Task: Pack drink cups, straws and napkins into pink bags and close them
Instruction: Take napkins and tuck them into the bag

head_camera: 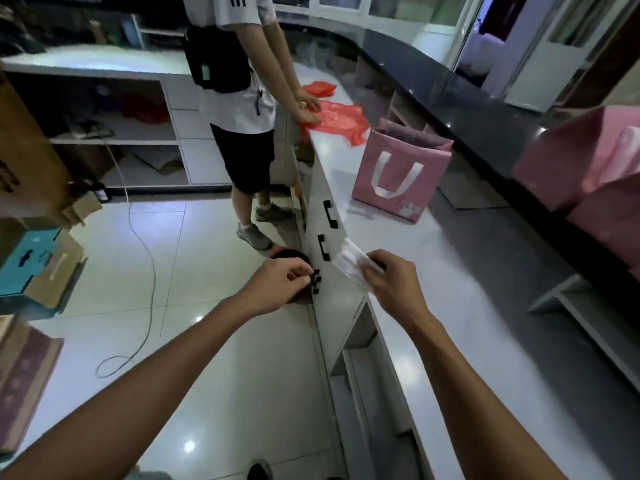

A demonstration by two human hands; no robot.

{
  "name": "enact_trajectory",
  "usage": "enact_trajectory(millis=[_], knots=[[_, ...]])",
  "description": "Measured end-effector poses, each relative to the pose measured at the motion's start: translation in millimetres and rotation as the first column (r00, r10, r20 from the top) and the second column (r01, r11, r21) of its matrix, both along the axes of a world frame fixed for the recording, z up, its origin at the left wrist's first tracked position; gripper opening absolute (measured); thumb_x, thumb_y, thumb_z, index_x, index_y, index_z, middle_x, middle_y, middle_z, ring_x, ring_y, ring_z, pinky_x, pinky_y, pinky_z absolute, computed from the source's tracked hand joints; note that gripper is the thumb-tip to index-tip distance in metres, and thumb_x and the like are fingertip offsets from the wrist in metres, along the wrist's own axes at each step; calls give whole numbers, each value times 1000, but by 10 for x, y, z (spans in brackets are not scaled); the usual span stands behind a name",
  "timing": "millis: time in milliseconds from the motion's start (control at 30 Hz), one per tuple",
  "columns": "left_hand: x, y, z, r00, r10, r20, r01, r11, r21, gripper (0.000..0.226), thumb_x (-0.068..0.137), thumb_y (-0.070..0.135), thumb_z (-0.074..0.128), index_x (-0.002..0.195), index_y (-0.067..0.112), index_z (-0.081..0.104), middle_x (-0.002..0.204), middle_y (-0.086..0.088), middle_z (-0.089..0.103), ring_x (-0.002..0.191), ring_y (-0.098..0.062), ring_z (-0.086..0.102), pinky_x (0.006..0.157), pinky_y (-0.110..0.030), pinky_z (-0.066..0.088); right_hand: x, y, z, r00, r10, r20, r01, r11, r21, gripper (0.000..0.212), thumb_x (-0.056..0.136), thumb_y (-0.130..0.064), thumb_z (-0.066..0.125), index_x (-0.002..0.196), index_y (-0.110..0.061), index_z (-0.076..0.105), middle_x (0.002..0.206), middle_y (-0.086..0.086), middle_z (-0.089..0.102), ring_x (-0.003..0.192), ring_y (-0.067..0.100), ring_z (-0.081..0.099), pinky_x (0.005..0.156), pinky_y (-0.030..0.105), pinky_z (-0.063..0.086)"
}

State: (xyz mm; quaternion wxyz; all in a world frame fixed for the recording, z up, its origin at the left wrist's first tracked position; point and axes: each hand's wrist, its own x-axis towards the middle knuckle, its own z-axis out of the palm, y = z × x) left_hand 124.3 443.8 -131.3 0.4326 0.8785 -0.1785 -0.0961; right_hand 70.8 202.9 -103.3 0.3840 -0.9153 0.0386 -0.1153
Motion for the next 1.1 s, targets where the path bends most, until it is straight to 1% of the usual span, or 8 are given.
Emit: enact_trajectory(millis=[167,433,533,733,833,933,1000,1100], knots=[[846,-469,271,971,-166,173,139,978,157,22,97,35,62,117,30,70,106,13,70,96,-5,64,87,-35,56,562,-391,164,996,-75,42,75,997,7,8,95,-19,66,92,-15,73,80,-4,70,69,11,64,63,40,58],[2090,-1501,579,880,-311,358,230,940,252,30,97,26,62,127,22,66,127,6,66,119,-14,57,102,-34,46,1443,-1306,298,959,-241,147,241,970,22,16,91,-16,61,76,-15,67,67,-1,64,63,20,57,55,39,46],[2553,-1835,763,815,-384,434,249,908,338,32,98,24,62,128,16,66,129,-2,66,122,-21,56,103,-39,45,1716,-1613,383,947,-269,176,266,963,42,11,90,-11,65,87,-15,75,78,-3,70,71,13,63,61,33,49],[3401,-2431,1027,841,-278,464,190,955,228,25,99,21,56,117,18,73,116,-3,73,105,-24,65,92,-39,52,2044,-2064,538,946,-284,158,282,959,34,8,94,-16,69,98,-15,76,87,-5,72,76,7,66,61,22,54],[3751,-2733,1123,810,-356,466,213,919,333,26,101,22,52,117,19,73,119,-2,72,106,-23,64,91,-38,52,2238,-2258,633,937,-304,172,305,952,18,10,94,-17,70,100,-14,76,88,-5,72,75,2,64,59,11,46],[4059,-2926,1092,779,-460,426,220,837,502,28,100,25,50,117,22,72,121,1,70,105,-22,64,86,-39,54,2470,-2354,708,932,-317,176,319,947,17,11,93,-18,70,103,-15,76,89,-7,72,77,3,66,62,19,54],[4211,-2974,1017,772,-505,387,215,779,589,30,95,31,49,114,27,72,114,2,72,94,-21,65,74,-34,52,2664,-2363,774,929,-322,185,323,946,23,10,94,-19,70,99,-14,77,88,-6,72,77,5,67,64,24,56],[4354,-2941,975,788,-485,379,214,794,569,39,81,50,47,98,28,74,96,1,71,79,-21,63,64,-29,47,3027,-2329,856,920,-336,201,334,942,44,6,93,-19,70,92,-16,76,81,-10,70,74,0,64,59,15,48]])
